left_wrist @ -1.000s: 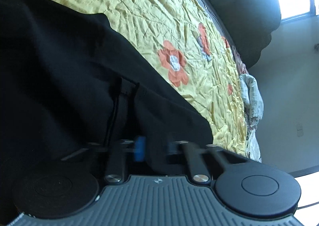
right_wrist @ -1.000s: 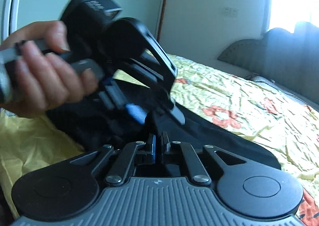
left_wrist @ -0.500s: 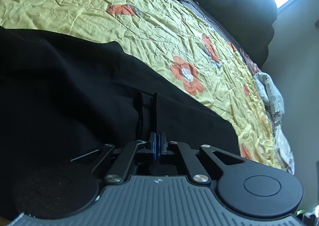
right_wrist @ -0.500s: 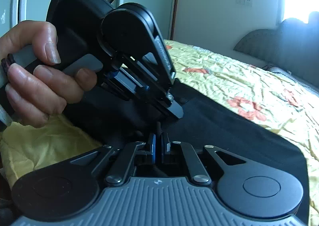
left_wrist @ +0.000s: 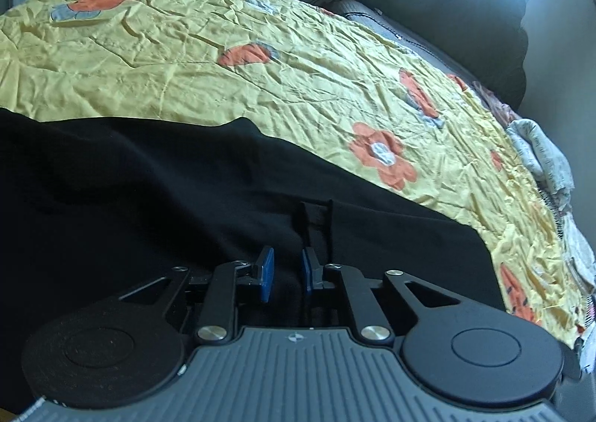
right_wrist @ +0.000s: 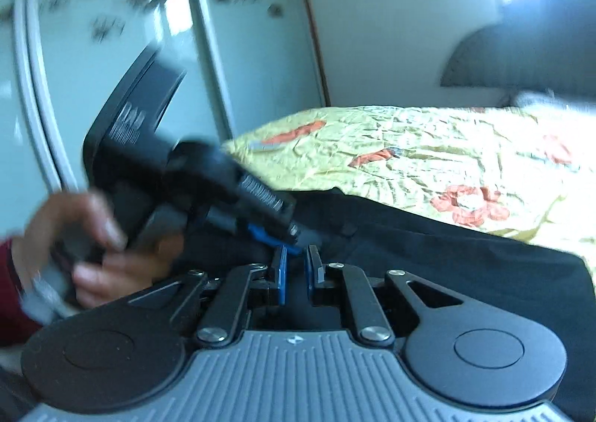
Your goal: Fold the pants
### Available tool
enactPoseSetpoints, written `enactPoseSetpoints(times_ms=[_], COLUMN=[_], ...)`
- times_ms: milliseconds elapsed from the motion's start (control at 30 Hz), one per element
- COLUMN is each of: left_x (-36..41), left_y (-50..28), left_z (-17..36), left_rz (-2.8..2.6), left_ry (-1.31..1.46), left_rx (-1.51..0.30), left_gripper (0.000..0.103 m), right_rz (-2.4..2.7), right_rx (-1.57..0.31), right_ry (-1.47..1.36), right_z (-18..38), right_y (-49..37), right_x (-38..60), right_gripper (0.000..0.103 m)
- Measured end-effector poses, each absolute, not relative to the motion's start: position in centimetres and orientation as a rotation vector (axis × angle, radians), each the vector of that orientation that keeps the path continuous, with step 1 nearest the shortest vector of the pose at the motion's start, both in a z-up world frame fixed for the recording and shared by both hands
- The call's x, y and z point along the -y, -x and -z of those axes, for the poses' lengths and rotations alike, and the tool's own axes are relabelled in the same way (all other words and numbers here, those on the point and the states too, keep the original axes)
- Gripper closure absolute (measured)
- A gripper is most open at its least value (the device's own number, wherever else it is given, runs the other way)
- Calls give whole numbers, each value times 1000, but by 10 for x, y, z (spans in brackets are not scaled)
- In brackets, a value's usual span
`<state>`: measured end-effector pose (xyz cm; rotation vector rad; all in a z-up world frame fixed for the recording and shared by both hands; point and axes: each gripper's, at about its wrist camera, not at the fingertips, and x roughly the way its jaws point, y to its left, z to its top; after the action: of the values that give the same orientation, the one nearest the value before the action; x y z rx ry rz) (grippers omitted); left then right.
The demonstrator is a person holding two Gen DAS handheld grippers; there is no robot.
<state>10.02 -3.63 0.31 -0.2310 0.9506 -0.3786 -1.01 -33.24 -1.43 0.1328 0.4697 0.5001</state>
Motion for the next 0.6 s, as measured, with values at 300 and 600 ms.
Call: enactPoseSetpoints(times_ms=[300, 600], left_x=[35, 29], left_y=[-96, -89], left_z=[-5, -7], left_rz=[349, 373], left_ry=[133, 87], left_rx=[-916, -897], left_gripper=[69, 65], right_rz=[-363, -358], right_rx=[-644, -634], right_ry=[-176, -67], right_z=[53, 52], right_y=[-20, -19], right_x=[327, 307], right_gripper=[92, 76])
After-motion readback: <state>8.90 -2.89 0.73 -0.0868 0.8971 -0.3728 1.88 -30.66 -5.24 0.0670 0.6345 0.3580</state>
